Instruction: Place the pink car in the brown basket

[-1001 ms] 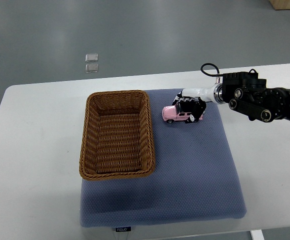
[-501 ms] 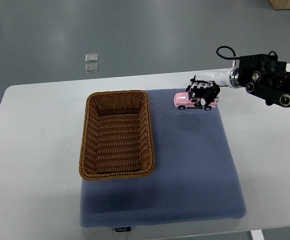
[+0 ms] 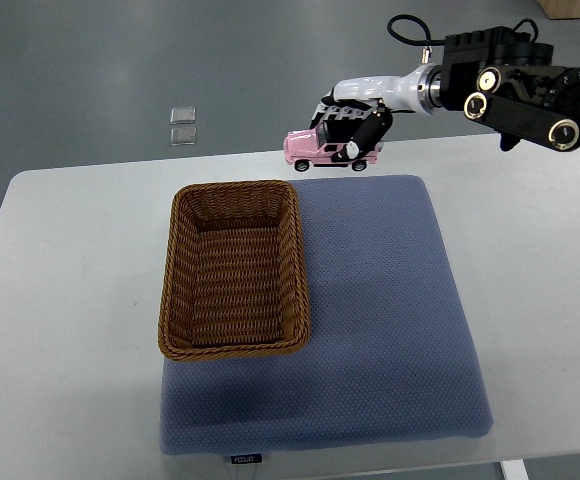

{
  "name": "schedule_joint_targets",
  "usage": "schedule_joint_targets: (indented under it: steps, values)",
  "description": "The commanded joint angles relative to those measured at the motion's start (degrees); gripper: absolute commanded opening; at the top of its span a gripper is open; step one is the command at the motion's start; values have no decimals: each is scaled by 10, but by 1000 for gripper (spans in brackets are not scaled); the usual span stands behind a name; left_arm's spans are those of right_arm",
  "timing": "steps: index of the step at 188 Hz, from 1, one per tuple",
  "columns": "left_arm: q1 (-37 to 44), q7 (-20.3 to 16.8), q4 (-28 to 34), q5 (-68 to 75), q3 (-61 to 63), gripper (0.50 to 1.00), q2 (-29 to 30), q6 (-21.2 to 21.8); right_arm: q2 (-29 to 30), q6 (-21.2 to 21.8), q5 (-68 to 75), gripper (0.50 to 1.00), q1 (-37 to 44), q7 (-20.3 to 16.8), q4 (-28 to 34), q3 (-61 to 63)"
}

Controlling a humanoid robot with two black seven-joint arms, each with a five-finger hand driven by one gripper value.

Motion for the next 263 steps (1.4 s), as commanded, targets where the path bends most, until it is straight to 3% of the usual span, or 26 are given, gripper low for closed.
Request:
schedule_joint_targets:
  steps: [1, 41, 176, 202, 220, 228, 251, 263]
  values:
    - [0, 0, -1, 0, 0, 1000, 0, 0, 61, -6, 19, 500, 10, -1, -15, -1]
    - [0, 0, -1, 0, 0, 1000, 0, 0, 164, -14, 18, 500, -6, -2, -69, -15]
    - [-4, 0, -1, 1, 0, 1000, 0, 0, 164, -89, 10, 500, -102, 2, -117, -31]
    - [-4, 0, -2, 1, 1, 1000, 0, 0, 164, -102, 10, 601, -108, 2, -117, -31]
    - [-4, 0, -5, 0, 1, 1000, 0, 0, 164, -105, 13, 780, -107, 3, -117, -29]
    - [-4, 0, -7, 0, 1, 1000, 0, 0, 164, -103, 14, 827, -105, 3, -117, -29]
    - [-5, 0, -7, 0, 1, 1000, 0, 0, 164, -101, 17, 893, -102, 3, -116, -28]
    - [-5, 0, -7, 0, 1, 1000, 0, 0, 164, -99, 17, 901, -102, 3, -116, -27]
